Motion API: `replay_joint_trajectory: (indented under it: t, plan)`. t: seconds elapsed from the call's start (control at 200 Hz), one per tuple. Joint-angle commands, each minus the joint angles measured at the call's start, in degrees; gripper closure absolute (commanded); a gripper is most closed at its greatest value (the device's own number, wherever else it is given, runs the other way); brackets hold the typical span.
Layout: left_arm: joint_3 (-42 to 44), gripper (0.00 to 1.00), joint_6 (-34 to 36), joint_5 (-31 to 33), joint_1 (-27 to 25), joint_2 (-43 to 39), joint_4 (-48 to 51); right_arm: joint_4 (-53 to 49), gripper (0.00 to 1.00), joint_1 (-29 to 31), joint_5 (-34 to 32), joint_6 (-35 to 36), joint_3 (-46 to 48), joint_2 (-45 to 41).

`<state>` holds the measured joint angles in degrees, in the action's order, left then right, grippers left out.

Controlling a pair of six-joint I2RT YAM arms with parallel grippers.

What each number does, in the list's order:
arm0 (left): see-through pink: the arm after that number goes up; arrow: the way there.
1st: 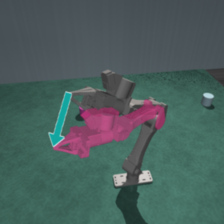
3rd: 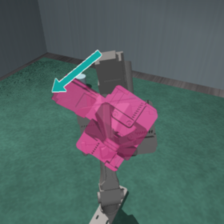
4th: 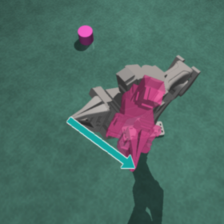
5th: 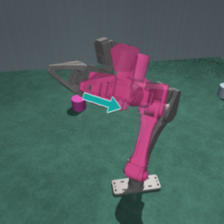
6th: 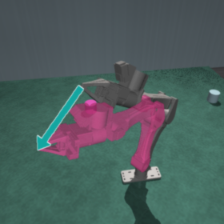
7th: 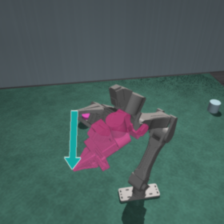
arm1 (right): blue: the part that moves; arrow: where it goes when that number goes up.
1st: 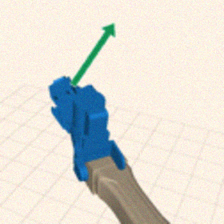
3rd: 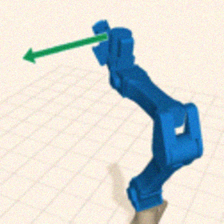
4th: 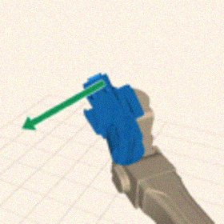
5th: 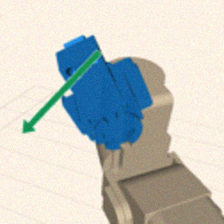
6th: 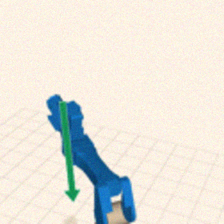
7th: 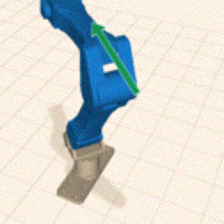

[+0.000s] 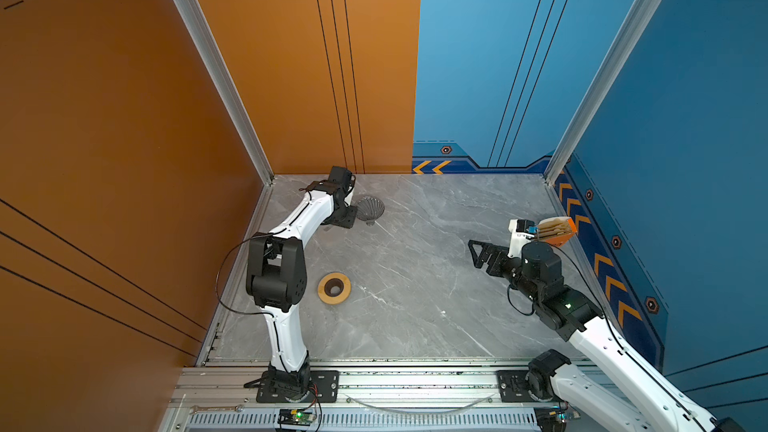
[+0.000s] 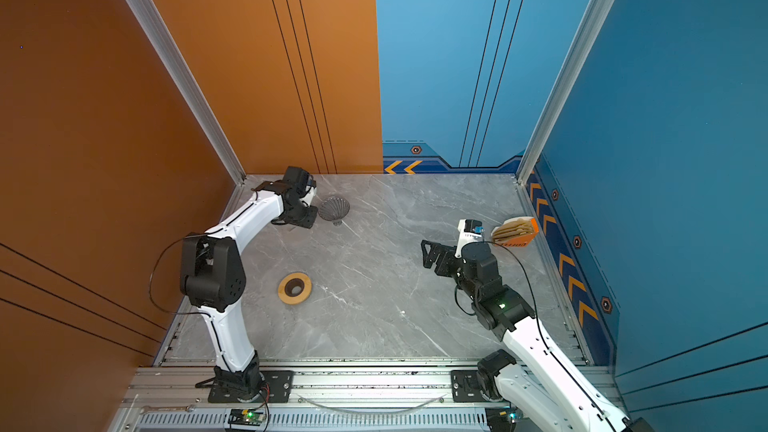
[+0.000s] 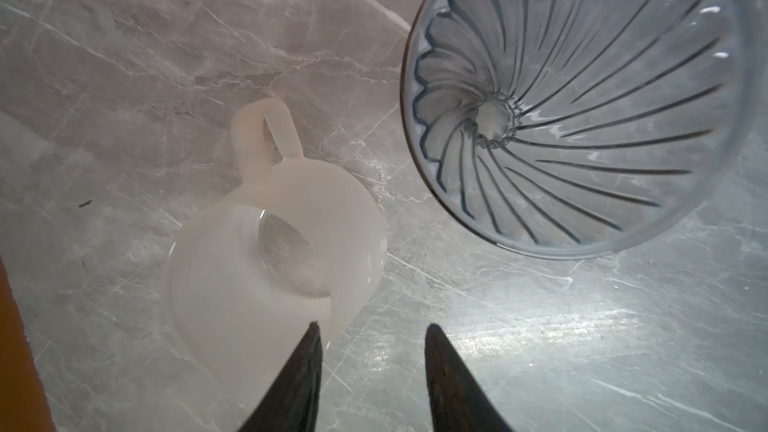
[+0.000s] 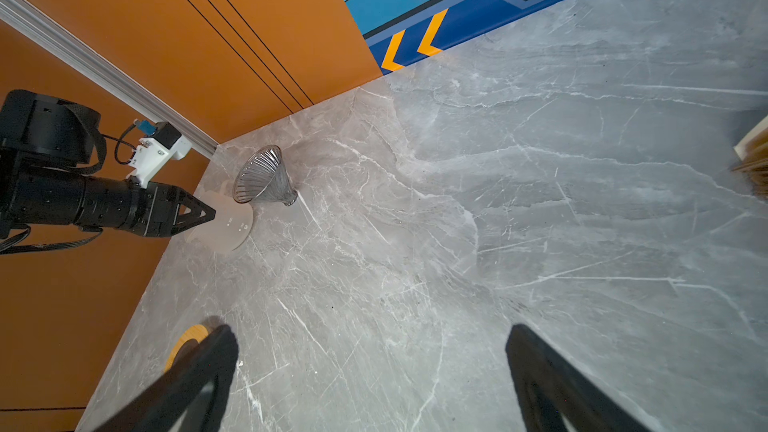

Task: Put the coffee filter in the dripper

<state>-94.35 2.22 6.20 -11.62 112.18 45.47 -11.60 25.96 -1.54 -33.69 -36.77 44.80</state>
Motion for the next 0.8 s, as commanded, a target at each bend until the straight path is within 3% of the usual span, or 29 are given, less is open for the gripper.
replay_joint_trajectory:
  t: [0.0,0.796]
  plan:
    - [-2.16,0.60,0.53,1.87,-0.39,1.44,2.69,-1.03,0.00,0.42,-1.24,-1.19,0.57,0.24]
    - [-6.02,0.73,0.74,3.91,-0.46,6.55,4.68,-2.03,0.00,0.41,-1.69,-1.90,1.31,-0.06]
